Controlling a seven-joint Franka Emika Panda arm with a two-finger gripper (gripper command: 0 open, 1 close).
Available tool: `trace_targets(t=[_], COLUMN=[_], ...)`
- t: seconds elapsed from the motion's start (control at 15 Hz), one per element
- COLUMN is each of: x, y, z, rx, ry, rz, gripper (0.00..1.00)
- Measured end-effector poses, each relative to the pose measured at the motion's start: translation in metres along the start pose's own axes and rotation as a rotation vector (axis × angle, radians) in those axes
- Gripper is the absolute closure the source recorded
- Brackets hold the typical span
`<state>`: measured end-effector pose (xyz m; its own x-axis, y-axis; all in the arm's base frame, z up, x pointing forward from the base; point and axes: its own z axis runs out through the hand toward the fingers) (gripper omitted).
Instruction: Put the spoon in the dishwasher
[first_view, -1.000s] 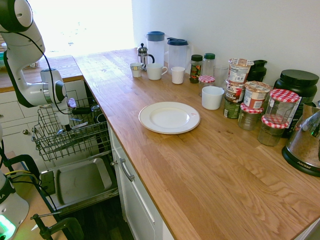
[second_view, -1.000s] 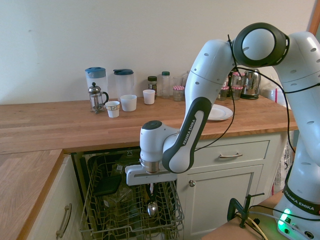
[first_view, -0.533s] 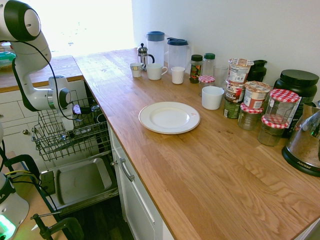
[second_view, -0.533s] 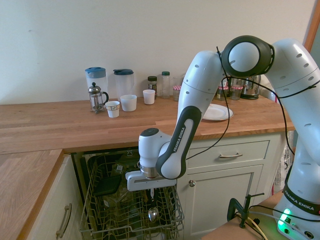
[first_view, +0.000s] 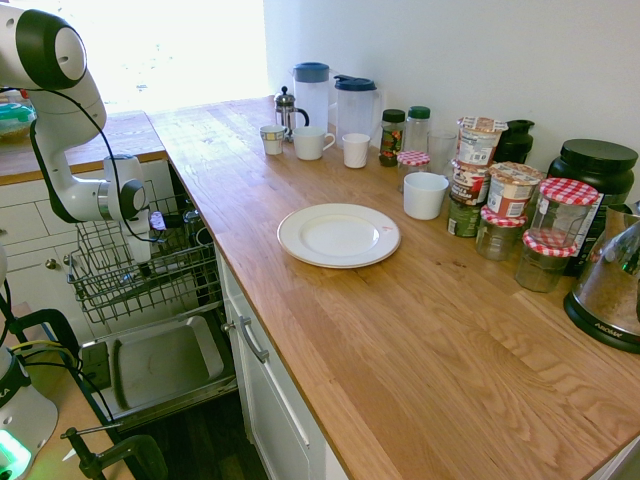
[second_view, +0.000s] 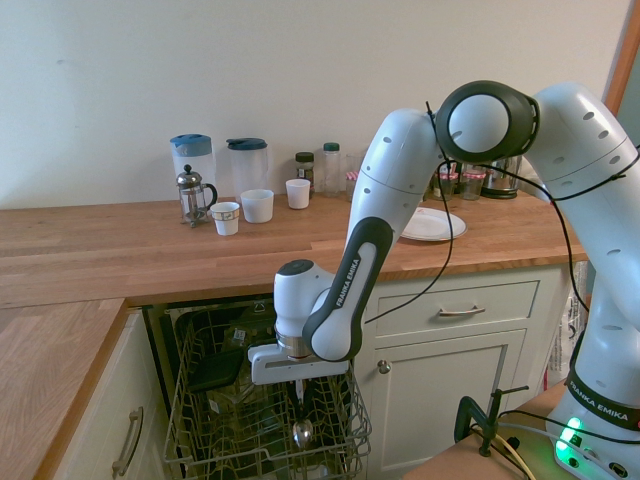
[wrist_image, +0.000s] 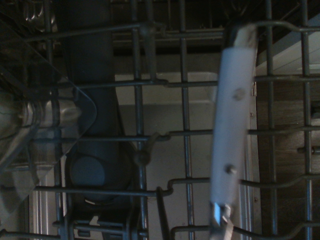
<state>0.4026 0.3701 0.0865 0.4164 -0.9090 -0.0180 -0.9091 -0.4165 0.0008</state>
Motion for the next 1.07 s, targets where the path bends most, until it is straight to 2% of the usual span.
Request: trace_targets(t=[0.4,1.07], x=[-0.008,-0.048], y=[0.005,0.054], z=[-0.016,-0.144], rx=[0.026,0.122], ry=[0.030,0.092], rz=[-0.022,-0.001], gripper=[0.00,0.00])
